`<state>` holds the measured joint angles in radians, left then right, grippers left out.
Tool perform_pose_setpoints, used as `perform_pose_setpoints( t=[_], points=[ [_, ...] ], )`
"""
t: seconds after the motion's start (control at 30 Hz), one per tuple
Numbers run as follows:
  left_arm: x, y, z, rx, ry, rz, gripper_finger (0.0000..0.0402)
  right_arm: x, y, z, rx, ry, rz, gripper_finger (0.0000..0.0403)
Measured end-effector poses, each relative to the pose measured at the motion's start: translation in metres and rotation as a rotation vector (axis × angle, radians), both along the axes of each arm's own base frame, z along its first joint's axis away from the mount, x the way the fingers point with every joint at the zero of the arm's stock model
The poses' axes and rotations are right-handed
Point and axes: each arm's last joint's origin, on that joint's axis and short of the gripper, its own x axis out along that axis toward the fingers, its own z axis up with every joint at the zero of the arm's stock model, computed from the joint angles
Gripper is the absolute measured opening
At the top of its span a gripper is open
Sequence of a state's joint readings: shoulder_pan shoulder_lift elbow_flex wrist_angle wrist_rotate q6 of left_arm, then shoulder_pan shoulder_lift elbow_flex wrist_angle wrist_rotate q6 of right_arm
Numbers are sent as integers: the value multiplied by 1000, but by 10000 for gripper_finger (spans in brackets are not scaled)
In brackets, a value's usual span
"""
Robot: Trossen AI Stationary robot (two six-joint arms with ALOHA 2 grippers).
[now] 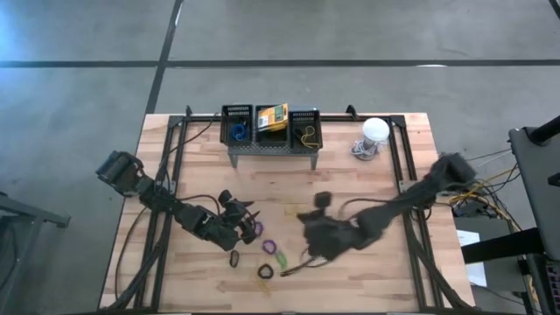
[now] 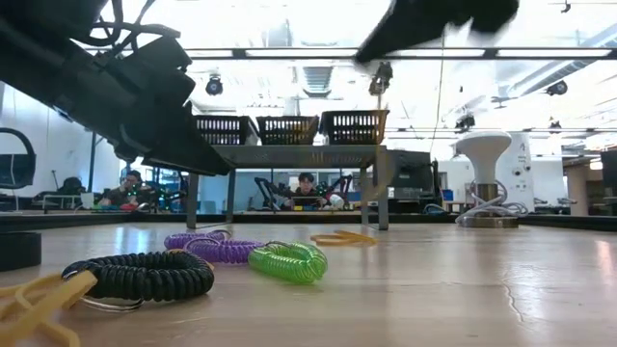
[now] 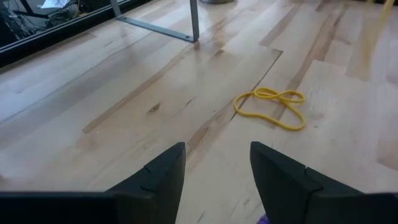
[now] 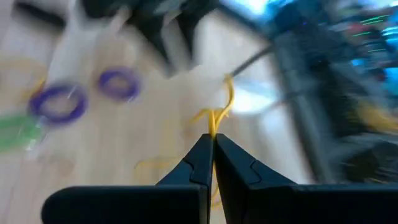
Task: Pick & Place Office Desk Supplies
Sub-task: Put the yellow rubber band into the right black bin on the shelf
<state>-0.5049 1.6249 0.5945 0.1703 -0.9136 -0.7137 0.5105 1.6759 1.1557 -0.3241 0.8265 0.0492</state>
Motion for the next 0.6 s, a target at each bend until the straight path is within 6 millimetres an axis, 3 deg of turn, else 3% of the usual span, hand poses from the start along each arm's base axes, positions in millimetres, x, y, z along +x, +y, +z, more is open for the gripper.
perform_pose_setpoints(
  t=[0.1, 0.23, 0.43, 0.6],
  points=[
    [0, 0, 0, -1, -1, 0, 184, -26, 3, 15, -6, -145, -71, 9],
    [0, 0, 0, -5, -9, 1, 184, -49, -4, 13, 89, -259, -97, 9],
    [1, 0, 1, -8, -15, 0, 184, -57, -22, -28, 298, -161, 64, 9],
    [1, -1, 1, -9, -16, 0, 184, -48, -33, -47, 492, -109, 180, 17]
  ],
)
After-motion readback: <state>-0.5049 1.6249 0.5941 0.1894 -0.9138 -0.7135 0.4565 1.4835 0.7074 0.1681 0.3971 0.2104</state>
